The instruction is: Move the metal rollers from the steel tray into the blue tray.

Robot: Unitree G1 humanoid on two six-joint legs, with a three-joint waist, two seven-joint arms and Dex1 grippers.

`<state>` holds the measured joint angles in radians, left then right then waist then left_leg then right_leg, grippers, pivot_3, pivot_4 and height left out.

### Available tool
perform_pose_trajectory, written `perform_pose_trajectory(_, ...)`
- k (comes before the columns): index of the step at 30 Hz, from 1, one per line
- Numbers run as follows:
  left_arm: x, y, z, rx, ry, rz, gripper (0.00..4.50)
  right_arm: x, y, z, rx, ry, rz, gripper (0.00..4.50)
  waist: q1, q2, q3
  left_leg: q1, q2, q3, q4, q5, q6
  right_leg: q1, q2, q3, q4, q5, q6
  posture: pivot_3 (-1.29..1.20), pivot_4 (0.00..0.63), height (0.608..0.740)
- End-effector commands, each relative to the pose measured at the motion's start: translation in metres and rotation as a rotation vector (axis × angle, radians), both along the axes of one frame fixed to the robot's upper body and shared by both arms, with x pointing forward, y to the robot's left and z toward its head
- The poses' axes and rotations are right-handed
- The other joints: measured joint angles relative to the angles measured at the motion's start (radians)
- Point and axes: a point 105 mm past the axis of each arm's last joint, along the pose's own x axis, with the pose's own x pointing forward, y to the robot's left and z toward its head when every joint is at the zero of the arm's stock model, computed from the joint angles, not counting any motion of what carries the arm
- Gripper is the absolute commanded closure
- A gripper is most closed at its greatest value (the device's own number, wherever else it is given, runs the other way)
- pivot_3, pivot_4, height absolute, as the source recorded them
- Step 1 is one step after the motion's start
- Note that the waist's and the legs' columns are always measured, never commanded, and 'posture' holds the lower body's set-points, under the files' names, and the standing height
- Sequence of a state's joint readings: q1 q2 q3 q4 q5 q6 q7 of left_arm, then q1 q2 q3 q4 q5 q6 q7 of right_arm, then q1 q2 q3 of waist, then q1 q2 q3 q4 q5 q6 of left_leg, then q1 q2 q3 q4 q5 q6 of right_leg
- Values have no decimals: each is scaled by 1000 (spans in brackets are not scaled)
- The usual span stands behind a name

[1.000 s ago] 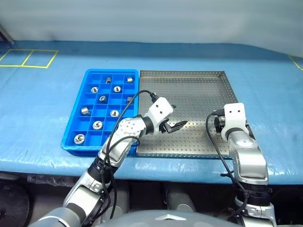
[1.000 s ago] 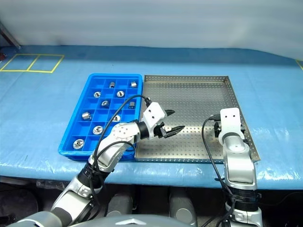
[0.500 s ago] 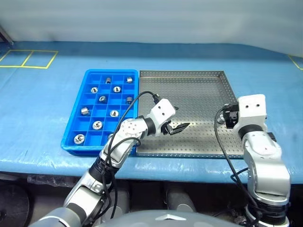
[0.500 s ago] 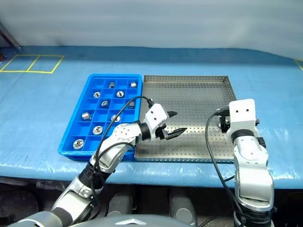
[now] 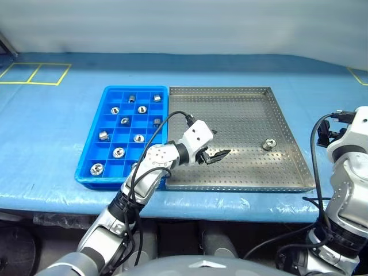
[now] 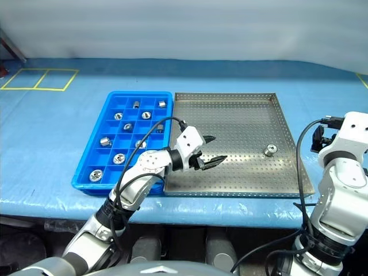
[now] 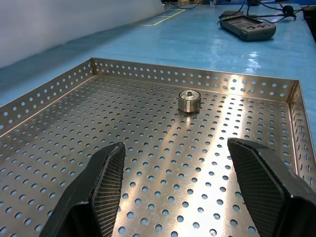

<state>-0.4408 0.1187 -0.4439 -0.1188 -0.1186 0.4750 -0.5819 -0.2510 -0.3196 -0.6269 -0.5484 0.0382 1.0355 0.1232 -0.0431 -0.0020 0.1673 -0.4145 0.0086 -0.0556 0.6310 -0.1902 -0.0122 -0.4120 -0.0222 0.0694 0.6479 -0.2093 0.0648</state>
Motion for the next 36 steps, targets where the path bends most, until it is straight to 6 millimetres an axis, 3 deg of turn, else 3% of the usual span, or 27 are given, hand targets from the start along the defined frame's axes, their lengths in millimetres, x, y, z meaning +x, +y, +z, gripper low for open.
perform_pose_trajectory(1,-3,-2,10,-22,-39,-6,898,0,4,13,28,-50,77,1734,1,1,-1,0,0,0,0,0,0,0,0,0,0,0,0,13,150,740)
perform_pose_trajectory(2,-3,-1,10,-22,-39,-6,898,0,7,13,24,-38,103,2010,1,1,-1,0,0,0,-1,0,0,0,0,0,0,0,0,13,150,740)
perform_pose_trajectory(10,-4,-2,11,-24,-39,-10,898,-5,37,7,-1,6,233,2010,5,2,-1,0,0,0,-2,0,0,0,0,0,-2,0,0,-2,150,740)
perform_pose_trajectory(13,-2,-10,16,-42,-43,-25,898,-5,72,-4,21,43,393,2010,4,2,-1,0,0,0,-2,0,0,0,0,0,-2,0,0,-5,150,740)
perform_pose_trajectory(17,4,-31,24,-58,-42,-88,898,-20,142,-27,34,144,748,2010,6,2,-1,-1,0,0,-2,0,0,0,0,0,-3,0,0,-26,150,740)
perform_pose_trajectory(20,14,-42,27,-56,-35,-108,898,-34,170,-38,27,190,898,2010,3,2,-1,-2,-1,-1,-2,0,0,0,0,-1,-5,0,0,-50,150,740)
perform_pose_trajectory(29,59,-71,25,14,-31,-66,898,-69,195,-55,-51,287,1058,2010,-26,0,0,-5,-1,-1,-2,-1,1,-3,-1,-1,-6,-1,1,-172,150,740)
perform_pose_trajectory(33,66,-88,27,27,-13,-91,898,-86,205,-54,-47,254,1136,2010,-58,-1,0,-7,-2,0,-2,-3,2,-4,-1,-1,-8,-2,2,-275,150,740)
perform_pose_trajectory(36,62,-100,22,84,-12,-140,898,-93,200,-54,-60,222,1108,2010,-90,-1,1,-8,-2,0,-2,-4,3,-4,-2,-1,-10,-2,3,-340,150,740)
